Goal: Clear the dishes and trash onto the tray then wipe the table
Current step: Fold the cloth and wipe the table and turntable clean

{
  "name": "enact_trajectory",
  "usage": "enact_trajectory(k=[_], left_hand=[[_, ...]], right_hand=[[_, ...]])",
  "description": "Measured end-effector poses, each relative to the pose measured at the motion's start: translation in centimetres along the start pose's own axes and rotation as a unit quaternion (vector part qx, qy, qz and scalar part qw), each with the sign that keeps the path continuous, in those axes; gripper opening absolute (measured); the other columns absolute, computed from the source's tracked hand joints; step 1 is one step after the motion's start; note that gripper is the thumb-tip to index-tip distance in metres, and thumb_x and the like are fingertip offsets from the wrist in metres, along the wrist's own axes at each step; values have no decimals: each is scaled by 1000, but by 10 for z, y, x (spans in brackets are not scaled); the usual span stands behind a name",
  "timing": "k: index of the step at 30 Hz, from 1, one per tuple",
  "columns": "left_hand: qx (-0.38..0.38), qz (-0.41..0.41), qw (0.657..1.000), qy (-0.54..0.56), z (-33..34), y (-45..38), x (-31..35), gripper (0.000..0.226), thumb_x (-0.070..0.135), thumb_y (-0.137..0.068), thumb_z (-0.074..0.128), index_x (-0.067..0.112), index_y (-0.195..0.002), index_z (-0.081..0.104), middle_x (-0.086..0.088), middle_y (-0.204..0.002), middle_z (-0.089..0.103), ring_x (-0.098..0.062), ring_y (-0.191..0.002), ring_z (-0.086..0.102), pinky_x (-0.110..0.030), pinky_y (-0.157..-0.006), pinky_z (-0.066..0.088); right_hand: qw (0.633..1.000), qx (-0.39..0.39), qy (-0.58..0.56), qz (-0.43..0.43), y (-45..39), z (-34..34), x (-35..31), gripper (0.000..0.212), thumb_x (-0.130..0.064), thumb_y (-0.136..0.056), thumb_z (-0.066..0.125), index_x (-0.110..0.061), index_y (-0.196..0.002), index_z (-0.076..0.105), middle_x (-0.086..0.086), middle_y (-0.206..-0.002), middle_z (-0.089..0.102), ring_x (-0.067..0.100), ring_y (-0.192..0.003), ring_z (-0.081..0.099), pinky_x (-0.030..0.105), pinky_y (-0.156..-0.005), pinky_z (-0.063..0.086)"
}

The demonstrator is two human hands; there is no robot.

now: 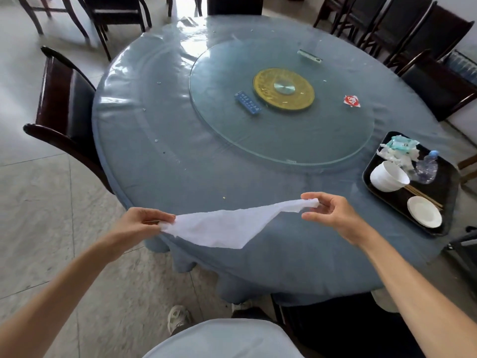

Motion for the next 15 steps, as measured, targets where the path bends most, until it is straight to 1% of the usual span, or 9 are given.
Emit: enact_trajectory(k=[2,4,5,6,7,9,11,13,15], left_hand=[[29,31,998,-36,4,2,0,39,-17,-83,66,11,-107,79,4,-112,77,-10,-105,72,-12,-85,55],[77,64,992,-74,8,6,3,36,-15,-82,72,14,-103,80,6,-106,78,-6,-99,73,-9,-85,53],[94,78,989,-86,10,8,4,32,-11,-83,75,16,-98,81,7,-99,79,-4,-93,74,-7,-81,52],[103,88,987,-88,12,11,5,29,-7,-84,76,19,-94,82,5,-91,80,-3,-84,73,-7,-74,51],[108,89,987,-72,14,14,6,25,-2,-85,76,22,-91,82,0,-85,80,-6,-77,72,-10,-68,50],[109,76,991,4,19,20,7,15,11,-88,73,23,-88,82,-8,-77,77,-14,-70,73,-18,-60,53],[125,65,989,38,26,22,4,11,26,-88,69,25,-90,80,-8,-76,76,-16,-67,73,-21,-56,55],[146,38,988,38,38,15,-6,13,33,-88,69,24,-89,78,-6,-75,75,-15,-64,71,-21,-53,54],[171,-6,984,44,54,2,-23,12,34,-90,71,24,-87,77,-4,-71,72,-13,-61,67,-21,-52,53]], right_hand=[[996,13,91,-10,-8,-6,4,43,5,-84,83,-14,-121,73,1,-114,78,0,-97,73,14,-82,55],[989,38,139,-33,-16,-18,5,27,2,-88,79,-11,-111,78,-3,-103,79,-3,-85,72,11,-77,53],[988,48,137,-43,-20,-26,6,17,0,-90,78,-11,-104,79,-4,-93,79,-1,-77,69,10,-72,51],[990,56,118,-49,-23,-35,7,10,-4,-93,77,-10,-99,79,-3,-84,77,2,-70,65,12,-67,50],[993,63,89,-46,-27,-45,7,5,-7,-94,75,-11,-95,78,-1,-77,73,5,-65,62,15,-62,50],[994,82,55,-39,-35,-66,10,8,-13,-97,72,-15,-90,76,-6,-67,68,3,-56,57,15,-52,48],[994,86,54,-33,-46,-80,13,13,-23,-99,70,-18,-89,76,-11,-57,59,3,-49,46,13,-47,39],[996,69,57,-22,-63,-84,17,19,-32,-100,69,-18,-89,77,-9,-56,53,5,-49,39,14,-46,33],[996,43,78,-8,-88,-78,25,20,-33,-101,68,-20,-89,77,-6,-60,58,6,-49,42,14,-48,36]])
Point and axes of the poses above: each hand's wrist, its own y-axis away from the middle knuckle, its own z-axis out of the palm, x = y × z, the point moved 3 cm from there along -y, towards the middle knuckle
